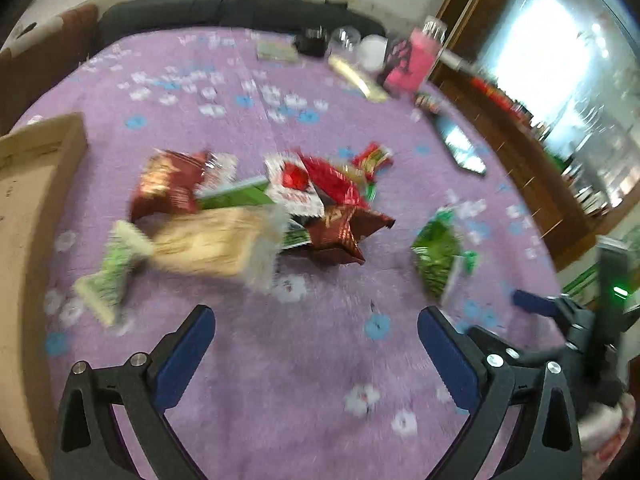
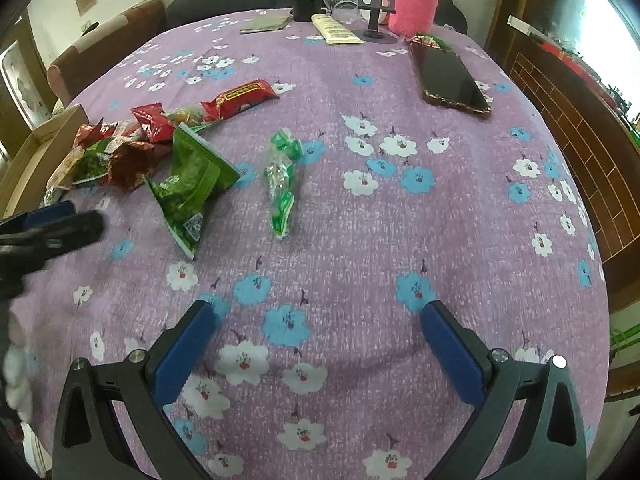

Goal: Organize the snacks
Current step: 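Grasp the green pea snack packet with the left gripper while the right gripper grasps the green candy strip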

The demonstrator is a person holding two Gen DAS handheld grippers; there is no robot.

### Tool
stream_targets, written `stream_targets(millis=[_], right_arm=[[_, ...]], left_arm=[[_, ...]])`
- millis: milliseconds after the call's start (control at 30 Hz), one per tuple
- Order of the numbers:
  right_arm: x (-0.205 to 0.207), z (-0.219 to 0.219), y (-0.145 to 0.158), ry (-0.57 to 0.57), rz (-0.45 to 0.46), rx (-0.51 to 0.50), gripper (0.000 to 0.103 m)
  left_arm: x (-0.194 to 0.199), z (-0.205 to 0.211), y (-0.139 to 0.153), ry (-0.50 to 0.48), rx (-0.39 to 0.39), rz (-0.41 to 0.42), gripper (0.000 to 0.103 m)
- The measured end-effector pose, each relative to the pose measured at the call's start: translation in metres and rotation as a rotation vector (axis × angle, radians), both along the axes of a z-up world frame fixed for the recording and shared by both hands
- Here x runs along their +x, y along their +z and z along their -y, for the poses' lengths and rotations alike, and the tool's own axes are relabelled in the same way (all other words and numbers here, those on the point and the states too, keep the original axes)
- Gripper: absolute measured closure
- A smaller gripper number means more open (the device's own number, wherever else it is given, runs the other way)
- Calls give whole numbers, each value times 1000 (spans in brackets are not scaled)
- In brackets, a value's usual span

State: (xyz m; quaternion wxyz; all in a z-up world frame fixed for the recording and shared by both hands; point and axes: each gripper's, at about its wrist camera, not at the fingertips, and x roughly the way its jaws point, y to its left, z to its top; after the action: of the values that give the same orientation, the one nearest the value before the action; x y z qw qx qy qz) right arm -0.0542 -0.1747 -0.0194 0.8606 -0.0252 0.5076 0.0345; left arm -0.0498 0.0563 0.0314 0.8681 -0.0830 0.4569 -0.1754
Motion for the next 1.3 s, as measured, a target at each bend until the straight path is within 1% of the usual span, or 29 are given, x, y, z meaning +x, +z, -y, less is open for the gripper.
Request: stream_targets(millis=[33,133,167,200,267,367,400,433,500,567,633,667,733,800,833,933,1000,1033,1067,1100,1133,1167,1200,1233,1300], right_arm=[[1,0,0,0,0,-1,0],[1,0,0,-1,2,0,0],[0,-1,0,-2,4,0,0],[0,-1,0,-2,5,0,0],[0,-1,0,-4,7,1,0],[0,0,0,-6,9,2,0],[1,0,0,-6,10,2,0],[1,0,0,-6,10,3,0],[1,0,0,-6,11,4,0],[1,0,0,-6,10,4,0],[1,0,0,-2,6,5,0],[0,1,0,0,4,9,0],[-3,2,4,10,21,33,0],[-8,6,14,13,74,66,0],[-10,8,18,11,97,76,0],[-8,17,32,-13,165,89,0],[2,23,38,-32,175,105,1],[6,25,39,-36,178,115,7],[14,28,40,-38,179,131,15],[24,28,40,-34,174,153,20],[31,28,39,-27,167,163,29],[41,26,37,-14,155,168,36],[49,22,33,-5,148,163,39],[54,18,30,6,143,157,43],[63,7,22,27,134,125,47]], left_arm=[[-7,-5,6,2,-5,38,2],[-35,-28,32,22,-34,213,1],[-40,-32,37,29,-38,249,1],[-50,-40,46,41,-45,307,1],[-54,-51,53,56,-48,349,1],[-48,-69,56,100,-16,325,1],[-44,-75,54,139,5,306,1],[-43,-80,51,158,14,290,1],[-40,-89,47,139,-36,259,1],[-39,-93,43,140,-48,234,1],[-42,-90,39,128,-41,226,4],[-44,-88,38,118,-39,223,5],[-46,-81,38,84,-70,214,5],[-45,-69,40,28,-110,204,5],[-45,-63,42,9,-114,201,5],[-35,-27,43,-60,-87,181,5],[-27,0,43,-114,-90,170,5],[-25,9,43,-131,-93,168,6],[-23,20,43,-152,-94,166,9],[-21,33,42,-182,-88,163,17],[-21,39,42,-194,-80,158,23],[-20,48,39,-210,-65,146,25],[-20,52,39,-219,-61,140,29],[-20,56,38,-227,-57,135,30],[-19,59,36,-229,-40,129,30]])
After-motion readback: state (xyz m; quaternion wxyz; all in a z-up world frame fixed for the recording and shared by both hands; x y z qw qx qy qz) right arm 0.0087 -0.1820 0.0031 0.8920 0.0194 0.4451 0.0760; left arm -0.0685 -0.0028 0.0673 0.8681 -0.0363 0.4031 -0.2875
